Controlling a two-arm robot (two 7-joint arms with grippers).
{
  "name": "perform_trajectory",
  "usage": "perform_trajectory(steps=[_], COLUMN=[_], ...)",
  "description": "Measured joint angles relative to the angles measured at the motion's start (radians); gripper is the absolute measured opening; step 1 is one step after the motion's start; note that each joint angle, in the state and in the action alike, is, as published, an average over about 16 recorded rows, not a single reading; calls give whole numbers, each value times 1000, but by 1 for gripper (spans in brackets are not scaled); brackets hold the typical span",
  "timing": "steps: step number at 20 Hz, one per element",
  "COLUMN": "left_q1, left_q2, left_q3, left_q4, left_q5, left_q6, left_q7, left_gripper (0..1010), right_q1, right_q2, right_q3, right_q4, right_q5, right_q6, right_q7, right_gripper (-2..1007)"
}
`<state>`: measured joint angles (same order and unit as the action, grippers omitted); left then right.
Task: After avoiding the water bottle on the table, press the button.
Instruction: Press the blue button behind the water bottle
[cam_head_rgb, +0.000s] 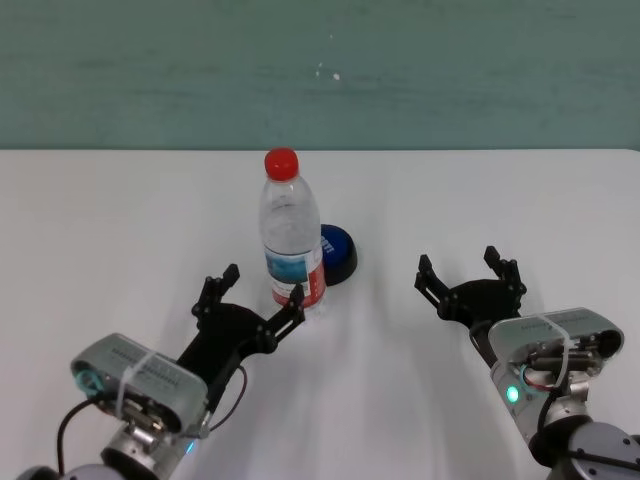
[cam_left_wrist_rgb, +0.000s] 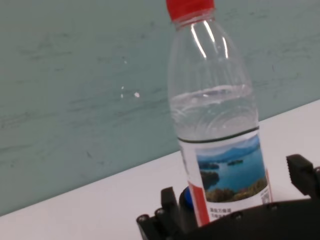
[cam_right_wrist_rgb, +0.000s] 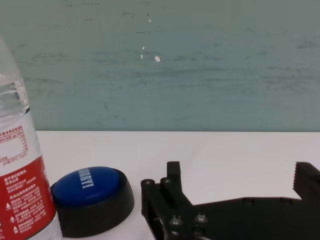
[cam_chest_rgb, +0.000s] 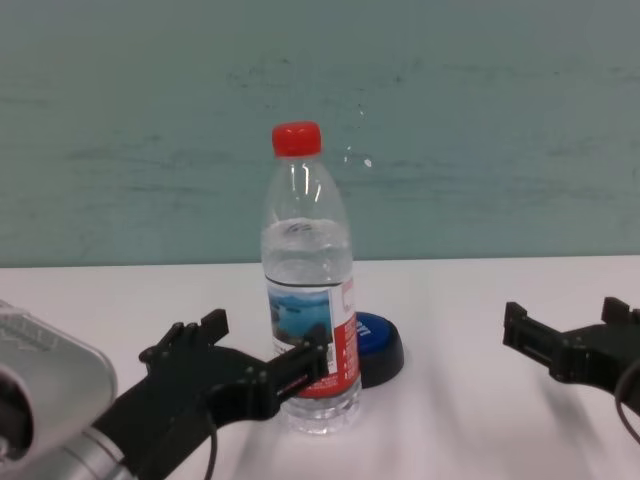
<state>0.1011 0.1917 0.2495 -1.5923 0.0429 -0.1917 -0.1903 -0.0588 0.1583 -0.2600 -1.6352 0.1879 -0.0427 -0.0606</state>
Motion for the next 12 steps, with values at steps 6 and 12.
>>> perform_trajectory(steps=[6,12], left_q1=[-10,-13], left_q2=[-10,-13], left_q3=[5,5], left_q4=[9,12], left_q5=[7,9], left_q6=[0,-1], left_q7=[7,8], left_gripper=[1010,1010], right_q1=[0,0], right_q2=[0,0], right_q3=[0,0], right_q4=[0,0], right_q5=[0,0], right_q6=[0,0], right_q7=[0,0], right_gripper=[1004,1004])
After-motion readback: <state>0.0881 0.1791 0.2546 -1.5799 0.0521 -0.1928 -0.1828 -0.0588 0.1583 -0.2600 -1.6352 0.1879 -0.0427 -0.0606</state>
